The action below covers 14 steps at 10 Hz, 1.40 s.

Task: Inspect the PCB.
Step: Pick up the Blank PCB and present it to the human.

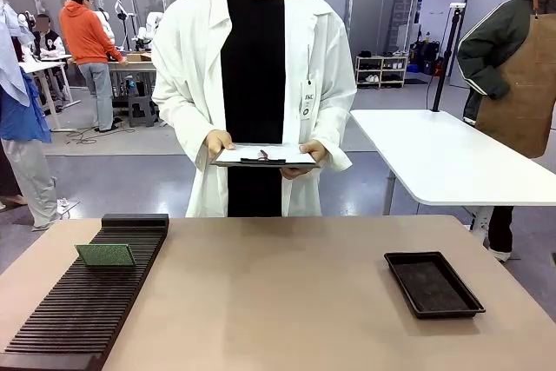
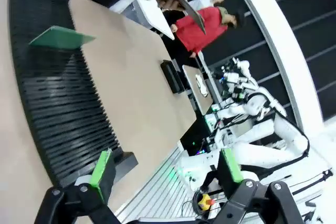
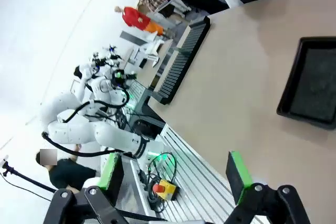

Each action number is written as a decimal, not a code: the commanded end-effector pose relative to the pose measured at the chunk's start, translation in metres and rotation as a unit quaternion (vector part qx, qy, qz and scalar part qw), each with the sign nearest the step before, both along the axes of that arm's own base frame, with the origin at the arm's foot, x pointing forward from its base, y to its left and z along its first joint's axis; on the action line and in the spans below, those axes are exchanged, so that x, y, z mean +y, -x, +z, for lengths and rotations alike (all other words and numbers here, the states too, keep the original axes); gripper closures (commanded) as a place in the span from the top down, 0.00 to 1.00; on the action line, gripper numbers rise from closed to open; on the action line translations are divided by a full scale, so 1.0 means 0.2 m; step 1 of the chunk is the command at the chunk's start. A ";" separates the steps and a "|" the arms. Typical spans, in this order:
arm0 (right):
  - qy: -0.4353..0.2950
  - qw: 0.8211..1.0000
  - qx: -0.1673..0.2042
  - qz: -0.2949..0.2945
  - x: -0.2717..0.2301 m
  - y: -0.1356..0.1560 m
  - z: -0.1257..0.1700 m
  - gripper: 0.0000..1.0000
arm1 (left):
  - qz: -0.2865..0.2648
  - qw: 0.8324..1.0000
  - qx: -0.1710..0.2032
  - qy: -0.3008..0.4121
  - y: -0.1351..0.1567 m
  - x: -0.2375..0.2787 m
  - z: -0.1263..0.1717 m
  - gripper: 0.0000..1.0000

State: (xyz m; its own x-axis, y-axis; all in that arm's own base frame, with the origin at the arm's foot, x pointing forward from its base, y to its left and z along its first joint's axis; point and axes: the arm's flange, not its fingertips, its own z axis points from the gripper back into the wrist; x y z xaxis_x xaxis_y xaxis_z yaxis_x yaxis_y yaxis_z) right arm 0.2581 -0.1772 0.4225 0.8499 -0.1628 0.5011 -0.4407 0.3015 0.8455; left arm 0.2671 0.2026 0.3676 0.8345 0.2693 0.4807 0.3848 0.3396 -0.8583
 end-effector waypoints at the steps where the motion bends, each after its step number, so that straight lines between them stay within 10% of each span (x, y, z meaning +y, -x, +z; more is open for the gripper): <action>1: -0.013 1.000 -0.016 -0.007 0.13 0.15 -0.10 1.00 | 0.019 1.000 0.004 0.011 0.13 -0.08 -0.06 1.00; 9: -0.016 1.000 0.002 -0.014 -0.07 0.07 -0.06 1.00 | 0.032 0.999 0.026 0.001 0.08 0.09 -0.09 1.00; 14: -0.016 1.000 0.002 -0.014 -0.07 0.07 -0.06 1.00 | 0.021 0.960 -0.081 -0.267 -0.27 -0.37 0.37 1.00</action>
